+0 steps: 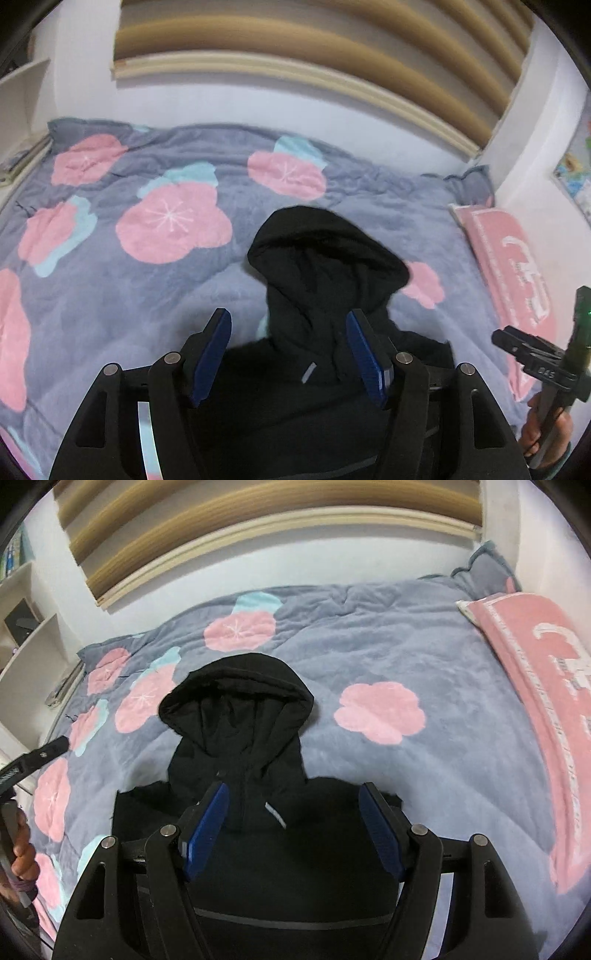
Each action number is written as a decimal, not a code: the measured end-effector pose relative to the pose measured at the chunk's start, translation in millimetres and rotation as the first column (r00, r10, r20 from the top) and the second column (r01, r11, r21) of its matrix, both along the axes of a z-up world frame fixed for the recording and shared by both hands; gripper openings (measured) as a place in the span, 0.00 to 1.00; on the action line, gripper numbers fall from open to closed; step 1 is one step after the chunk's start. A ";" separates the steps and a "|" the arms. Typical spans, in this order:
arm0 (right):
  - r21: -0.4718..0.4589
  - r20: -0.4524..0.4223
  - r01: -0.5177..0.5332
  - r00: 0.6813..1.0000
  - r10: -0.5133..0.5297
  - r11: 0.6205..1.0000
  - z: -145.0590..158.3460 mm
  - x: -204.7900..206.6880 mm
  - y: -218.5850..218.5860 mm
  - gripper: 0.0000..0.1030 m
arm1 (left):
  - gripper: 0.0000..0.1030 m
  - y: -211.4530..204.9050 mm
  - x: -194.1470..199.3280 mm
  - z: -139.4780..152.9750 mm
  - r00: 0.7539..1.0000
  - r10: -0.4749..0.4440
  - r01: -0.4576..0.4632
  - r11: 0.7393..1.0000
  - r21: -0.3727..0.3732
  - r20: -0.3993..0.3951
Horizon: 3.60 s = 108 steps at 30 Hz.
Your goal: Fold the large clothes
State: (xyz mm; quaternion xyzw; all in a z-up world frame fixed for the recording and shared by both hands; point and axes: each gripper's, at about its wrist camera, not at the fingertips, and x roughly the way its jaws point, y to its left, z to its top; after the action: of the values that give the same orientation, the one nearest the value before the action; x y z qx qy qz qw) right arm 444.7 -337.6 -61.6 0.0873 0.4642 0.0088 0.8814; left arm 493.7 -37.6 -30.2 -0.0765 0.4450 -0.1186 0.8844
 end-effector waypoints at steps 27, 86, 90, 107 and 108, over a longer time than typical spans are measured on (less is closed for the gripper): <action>0.141 0.094 0.073 0.992 -0.086 0.987 -70.4 150.6 -41.9 0.08 | 0.13 -11.5 182.8 -87.2 0.993 -0.117 0.116 0.977 -0.177 0.008; 0.016 -0.168 -0.186 0.968 0.186 0.982 -190.2 281.5 34.3 0.63 | 0.55 -80.3 228.1 -199.3 0.948 -0.241 0.223 0.969 -0.108 -0.205; 0.040 -0.171 -0.213 0.961 0.217 0.976 -174.8 276.2 24.0 0.64 | 0.55 -78.0 227.2 -184.9 0.946 -0.270 0.254 0.961 -0.109 -0.178; 0.212 -0.207 -0.366 0.889 0.407 0.906 -154.0 328.4 -6.7 0.75 | 0.77 -66.0 297.9 -179.0 0.833 -0.459 0.370 0.878 -0.304 -0.310; 0.222 -0.214 -0.367 0.886 0.412 0.903 -157.6 332.7 -5.5 0.75 | 0.77 -68.6 297.5 -184.8 0.824 -0.469 0.377 0.872 -0.310 -0.318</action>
State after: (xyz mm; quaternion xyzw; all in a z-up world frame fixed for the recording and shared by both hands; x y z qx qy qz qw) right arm 777.4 -343.1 -219.2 0.0694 0.5794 0.2156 0.7830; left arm 791.3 -106.2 -215.0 -0.1004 0.5976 -0.3474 0.7156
